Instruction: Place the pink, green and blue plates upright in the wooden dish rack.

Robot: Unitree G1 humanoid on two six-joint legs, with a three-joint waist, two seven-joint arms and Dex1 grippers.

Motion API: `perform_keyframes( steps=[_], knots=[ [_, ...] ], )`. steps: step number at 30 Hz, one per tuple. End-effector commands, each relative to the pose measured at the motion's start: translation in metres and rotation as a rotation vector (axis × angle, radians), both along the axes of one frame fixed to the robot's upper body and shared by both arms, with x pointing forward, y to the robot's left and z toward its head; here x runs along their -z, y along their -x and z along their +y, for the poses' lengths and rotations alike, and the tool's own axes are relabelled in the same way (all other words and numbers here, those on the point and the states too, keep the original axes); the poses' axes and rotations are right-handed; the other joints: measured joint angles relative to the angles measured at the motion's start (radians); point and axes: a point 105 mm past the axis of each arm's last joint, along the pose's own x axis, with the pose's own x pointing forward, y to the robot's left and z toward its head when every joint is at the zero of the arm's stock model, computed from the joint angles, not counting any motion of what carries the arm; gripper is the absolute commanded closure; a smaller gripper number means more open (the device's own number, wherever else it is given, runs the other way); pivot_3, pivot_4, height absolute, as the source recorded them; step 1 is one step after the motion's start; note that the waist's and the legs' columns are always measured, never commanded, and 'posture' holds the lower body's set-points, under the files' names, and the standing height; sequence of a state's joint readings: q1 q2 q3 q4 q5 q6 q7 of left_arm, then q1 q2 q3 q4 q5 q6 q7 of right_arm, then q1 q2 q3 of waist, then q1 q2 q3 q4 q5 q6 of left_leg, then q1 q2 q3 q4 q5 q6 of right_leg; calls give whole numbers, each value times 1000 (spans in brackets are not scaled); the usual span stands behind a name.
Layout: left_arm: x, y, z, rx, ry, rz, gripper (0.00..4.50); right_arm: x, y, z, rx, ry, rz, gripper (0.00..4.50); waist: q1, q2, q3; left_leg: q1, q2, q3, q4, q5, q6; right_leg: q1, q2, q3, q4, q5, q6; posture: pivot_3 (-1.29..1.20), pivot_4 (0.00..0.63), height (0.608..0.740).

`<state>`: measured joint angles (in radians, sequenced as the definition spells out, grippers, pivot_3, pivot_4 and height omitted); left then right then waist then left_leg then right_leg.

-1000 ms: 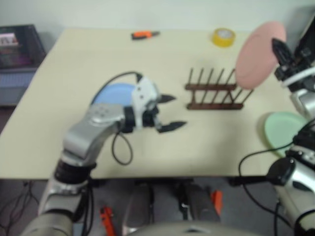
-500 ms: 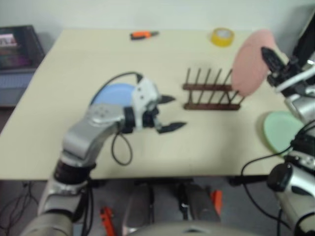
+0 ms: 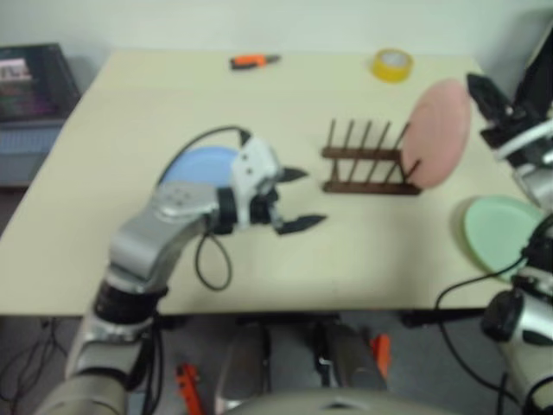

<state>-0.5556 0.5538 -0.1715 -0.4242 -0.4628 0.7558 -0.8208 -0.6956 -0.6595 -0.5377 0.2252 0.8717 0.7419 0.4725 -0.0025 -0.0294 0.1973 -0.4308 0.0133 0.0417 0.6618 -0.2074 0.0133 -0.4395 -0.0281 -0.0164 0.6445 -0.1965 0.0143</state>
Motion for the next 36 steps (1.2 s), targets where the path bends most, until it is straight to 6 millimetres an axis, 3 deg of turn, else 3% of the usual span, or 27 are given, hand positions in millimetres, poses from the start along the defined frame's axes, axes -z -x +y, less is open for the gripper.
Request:
perform_keyframes(
  steps=[1, 7, 11, 19, 25, 32, 36],
  knots=[
    [-8, 3, -5, 39, -6, -46, 0, -33, 16, -5, 58, 210, -94, 238, 0, 0, 0, 0, 0, 0, 0, 0, 0, 0, 0, 0, 0, 0, 0, 0, 150, 740],
    [-11, -4, -1, 35, 0, -50, 0, -52, 48, -4, 77, 581, -59, 238, 1, 0, 0, 0, 0, 0, 0, 0, 0, 0, 0, 0, 0, -3, -5, 0, 150, 740],
    [-14, -14, 14, -13, -14, -56, 0, -16, 80, 14, -115, 855, 119, 238, 3, -1, 0, 0, 1, -1, -1, 0, 0, 0, 0, -1, -1, -4, -6, 0, 150, 740],
    [-10, -17, 43, -48, -77, -39, 0, 40, 93, 16, -227, 936, 347, 238, -2, -1, 0, 2, 0, 0, 1, 0, 0, 0, 0, 1, -1, -4, -6, 0, 150, 740],
    [3, 12, 25, 106, -93, 15, 0, 85, 92, -7, -160, 1045, 578, 238, 1, -1, 0, 0, -1, 0, 0, 0, 0, -1, -3, 1, -2, -4, -6, 0, 150, 740],
    [-1, 9, 18, 120, -77, 10, 0, 93, 95, -4, -152, 1016, 610, 238, 3, -2, 0, -1, -1, -1, 0, 0, 0, -1, -1, 0, -1, -4, -6, 0, 150, 740],
    [2, 12, 17, 154, -92, 17, 0, 100, 100, -12, -122, 1024, 662, 238, 2, -2, 0, -1, -1, -1, 0, 0, 0, -1, -1, 0, -1, -4, -6, 0, 150, 740]
  ],
)
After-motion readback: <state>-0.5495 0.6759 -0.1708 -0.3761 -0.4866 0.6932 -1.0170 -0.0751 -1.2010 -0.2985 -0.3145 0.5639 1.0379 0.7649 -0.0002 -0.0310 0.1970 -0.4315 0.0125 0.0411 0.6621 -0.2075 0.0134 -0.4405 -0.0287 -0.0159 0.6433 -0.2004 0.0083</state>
